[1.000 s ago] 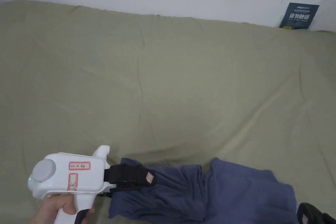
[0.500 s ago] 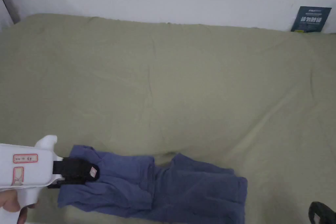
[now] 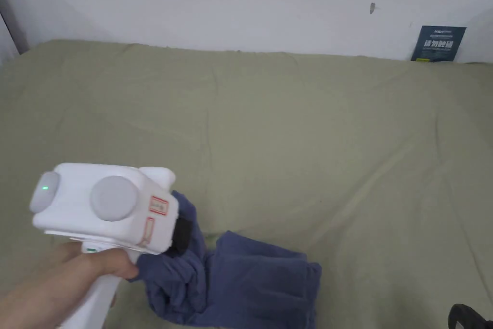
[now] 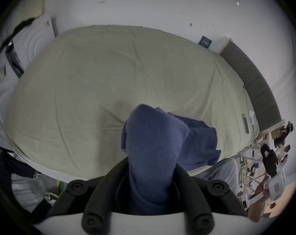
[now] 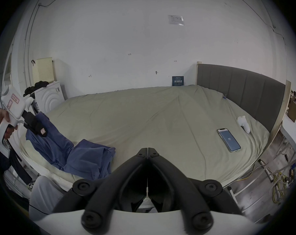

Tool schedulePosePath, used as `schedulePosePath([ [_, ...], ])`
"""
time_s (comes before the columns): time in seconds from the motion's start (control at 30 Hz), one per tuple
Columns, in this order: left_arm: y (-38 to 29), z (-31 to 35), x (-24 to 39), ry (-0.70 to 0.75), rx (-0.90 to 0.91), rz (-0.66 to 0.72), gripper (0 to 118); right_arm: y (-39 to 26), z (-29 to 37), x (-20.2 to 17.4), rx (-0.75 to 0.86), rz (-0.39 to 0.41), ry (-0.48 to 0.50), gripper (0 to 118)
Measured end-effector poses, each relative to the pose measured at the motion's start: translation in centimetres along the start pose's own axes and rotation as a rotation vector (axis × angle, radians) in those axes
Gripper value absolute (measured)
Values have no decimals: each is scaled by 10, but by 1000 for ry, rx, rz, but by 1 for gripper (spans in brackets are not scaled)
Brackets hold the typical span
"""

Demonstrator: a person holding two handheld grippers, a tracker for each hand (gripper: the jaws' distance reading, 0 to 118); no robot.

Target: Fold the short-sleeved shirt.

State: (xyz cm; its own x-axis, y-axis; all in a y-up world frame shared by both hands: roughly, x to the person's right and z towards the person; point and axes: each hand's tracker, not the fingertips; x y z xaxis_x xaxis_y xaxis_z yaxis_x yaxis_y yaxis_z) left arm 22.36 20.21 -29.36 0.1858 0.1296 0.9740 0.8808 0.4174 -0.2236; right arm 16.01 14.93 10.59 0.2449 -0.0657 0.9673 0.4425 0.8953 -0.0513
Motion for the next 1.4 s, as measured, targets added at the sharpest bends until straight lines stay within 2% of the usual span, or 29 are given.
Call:
schedulePosePath([
  [0.23,1,-82,119,76,-111,-174,10,-2,5,18,11,-55,-19,1],
  [0.3,-4,-110,143,131,-137,-220,13,-1,6,22,7,-58,-25,1],
  [0.33,-6,-123,152,127,-130,-223,39,-1,7,24,8,-60,-32,1],
  [0.37,-8,-130,160,108,-124,-218,79,-1,8,26,7,-62,-36,1],
  [0.4,-9,-137,163,79,-118,-198,113,0,9,27,6,-65,-39,1],
  [0.43,-11,-136,169,49,-102,-169,115,0,10,29,4,-70,-45,1],
  [0.5,-8,-128,175,78,-70,-214,113,0,10,32,5,-74,-52,1],
  [0.63,-1,-83,151,-31,2,-169,113,-1,7,34,-3,-79,-54,1],
  [0.73,5,-48,110,-131,21,-98,110,-3,3,32,-15,-88,-43,1],
  [0.77,5,-42,91,-164,47,-58,104,-4,2,30,-20,-89,-39,1],
  [0.8,4,-37,77,-192,75,-24,89,-6,0,29,-24,-90,-37,1],
  [0.87,1,-37,49,-255,119,37,11,-8,-3,27,-35,-99,-24,1],
  [0.9,0,-43,41,-281,103,65,0,-9,-5,26,-41,-103,-21,1],
  [0.97,-5,-61,27,-436,76,114,0,-11,-7,24,-56,-112,-9,1],
  [1.1,-12,-111,36,-587,-9,102,0,-13,-7,20,-76,-110,-4,1],
  [1.13,-16,-132,43,-657,-68,157,0,-14,-7,20,-78,-107,-5,1],
  [1.23,-29,-176,56,-731,-131,188,0,-15,-6,21,-92,-100,-11,1],
  [1.27,-33,-188,60,-704,-139,209,0,-15,-6,21,-96,-96,-13,1],
  [1.4,-42,-199,60,-724,-111,204,0,-17,-9,25,-120,-86,-6,1],
])
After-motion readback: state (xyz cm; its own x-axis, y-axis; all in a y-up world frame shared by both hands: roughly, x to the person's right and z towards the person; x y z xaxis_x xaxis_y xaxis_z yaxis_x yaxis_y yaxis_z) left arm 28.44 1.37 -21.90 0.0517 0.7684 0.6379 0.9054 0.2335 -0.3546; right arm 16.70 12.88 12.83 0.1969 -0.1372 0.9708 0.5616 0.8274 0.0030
